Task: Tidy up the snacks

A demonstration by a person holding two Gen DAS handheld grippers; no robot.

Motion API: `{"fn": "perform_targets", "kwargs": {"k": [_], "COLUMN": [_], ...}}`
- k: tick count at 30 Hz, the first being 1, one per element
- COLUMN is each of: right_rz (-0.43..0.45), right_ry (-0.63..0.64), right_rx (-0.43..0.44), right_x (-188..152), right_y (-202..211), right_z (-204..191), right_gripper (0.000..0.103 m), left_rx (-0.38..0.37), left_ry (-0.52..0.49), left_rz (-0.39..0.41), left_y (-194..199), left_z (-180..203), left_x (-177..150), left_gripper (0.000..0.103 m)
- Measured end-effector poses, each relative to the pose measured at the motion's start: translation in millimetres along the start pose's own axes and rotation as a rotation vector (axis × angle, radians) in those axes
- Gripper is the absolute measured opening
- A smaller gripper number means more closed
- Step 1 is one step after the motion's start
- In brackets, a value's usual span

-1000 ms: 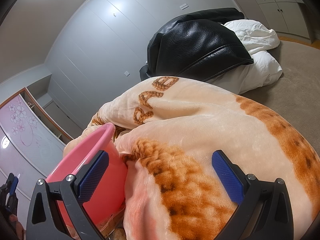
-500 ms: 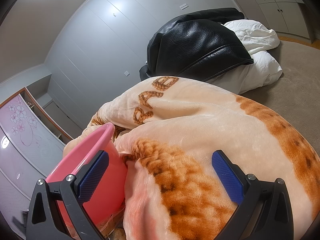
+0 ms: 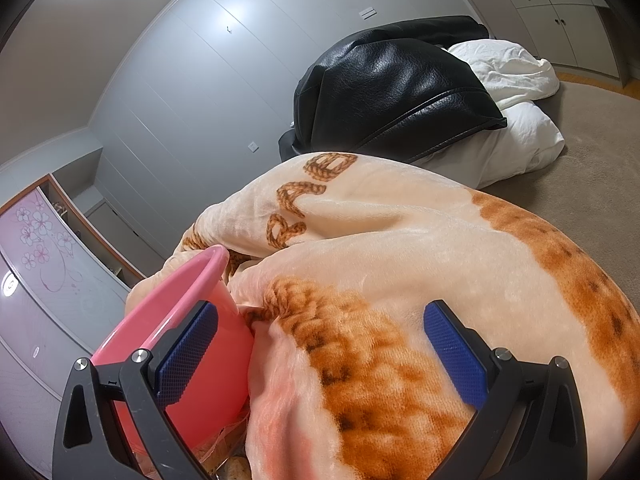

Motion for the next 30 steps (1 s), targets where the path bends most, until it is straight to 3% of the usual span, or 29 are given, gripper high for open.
{"fn": "perform_targets", "kwargs": {"k": [30], "right_rz": [0.005], "right_ry": [0.008], "right_rx": [0.003], "right_x": [-0.5], "right_y": [0.3], "right_z": [-0.6], "right_gripper": [0.103], "left_rx": [0.003], "left_ry": [-0.004], "left_rz": [0.002], "left_y": [1.0], "left_z": [-0.6], "left_x": [-2.5], "left_gripper": [0.102]}}
Point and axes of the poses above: each gripper's, at about its wrist camera, not at the fingertips, and y roughly against the way its jaws point, z to its right, x to its top, the point moved 7 cm from there along -y, roughly the way its jaws point, and after that the axes turned 7 degrees about -z, right-handed, at the moved point
